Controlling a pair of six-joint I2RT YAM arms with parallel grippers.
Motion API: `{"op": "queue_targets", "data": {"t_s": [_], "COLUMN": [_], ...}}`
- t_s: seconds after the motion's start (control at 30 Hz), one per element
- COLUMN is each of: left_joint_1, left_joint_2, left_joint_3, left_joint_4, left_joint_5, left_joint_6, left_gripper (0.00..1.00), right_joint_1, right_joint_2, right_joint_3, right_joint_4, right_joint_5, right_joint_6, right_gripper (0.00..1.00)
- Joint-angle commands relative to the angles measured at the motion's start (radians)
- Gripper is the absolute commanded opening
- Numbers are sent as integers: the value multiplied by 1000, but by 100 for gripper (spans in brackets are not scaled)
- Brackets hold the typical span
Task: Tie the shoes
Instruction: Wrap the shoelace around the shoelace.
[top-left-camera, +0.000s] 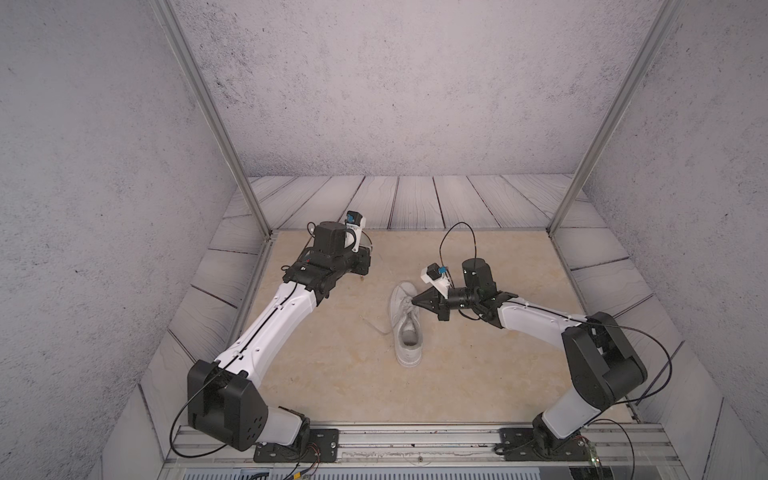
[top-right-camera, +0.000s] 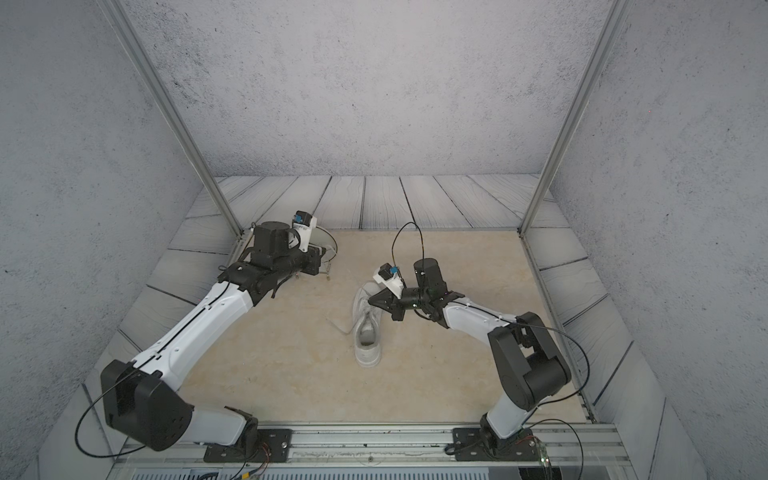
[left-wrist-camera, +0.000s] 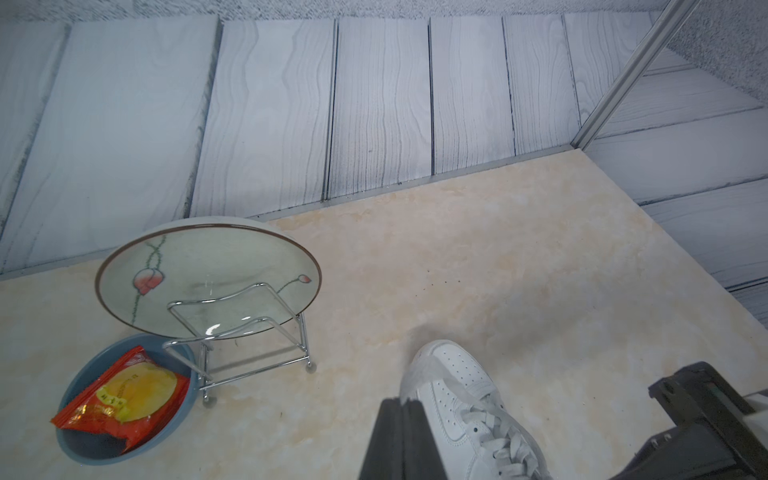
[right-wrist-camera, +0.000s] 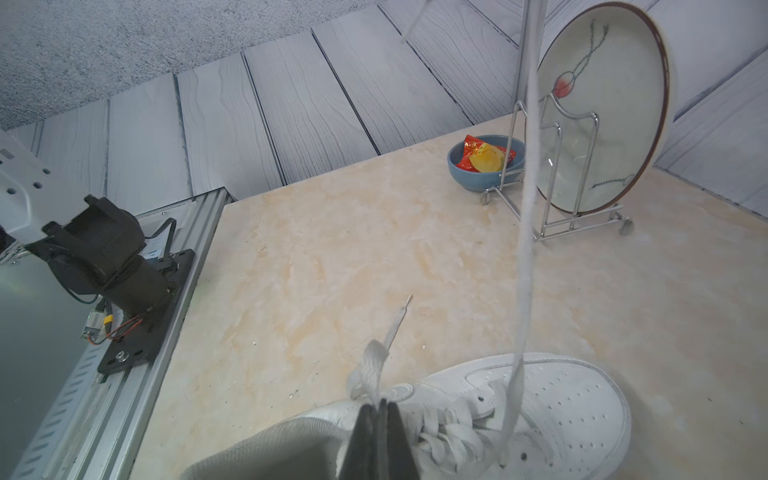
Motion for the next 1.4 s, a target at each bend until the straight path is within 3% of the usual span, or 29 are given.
{"op": "queue_targets", "data": {"t_s": [0.0, 0.2, 0.33, 0.57, 0.7, 0.87, 1.13, 1.37], "left_joint_1": [-4, -26, -120, -239, -292, -404, -609, -692], "left_joint_2": [-124, -355, -456, -517, -528, -486, -283, -88], "left_joint_3": [-53, -127, -132, -185, -231, -229, -146, -22], "left_joint_4": [-34, -176, -299, -408, -361, -250, -136, -62], "left_joint_5": [-56, -82, -124, -60, 16, 110, 134, 171], "left_joint_6": [-46, -42, -24, -68, -74, -55, 19, 112], "left_gripper": [0, 0, 0, 0, 0, 0, 0, 0], "right_joint_1": [4, 5, 5, 10, 23, 27, 26, 28], "right_joint_2": [-64, -61, -69, -94, -108, -102, -100, -84], "right_joint_3": [-14, -11, -9, -10, -9, -1, -6, -7], "right_joint_4": [6, 26, 52, 90, 88, 78, 75, 86], "right_joint_5": [27, 70, 100, 97, 90, 94, 91, 78], "right_joint_6": [16, 58, 95, 147, 145, 140, 137, 144], "right_gripper": [0, 0, 0, 0, 0, 0, 0, 0]}}
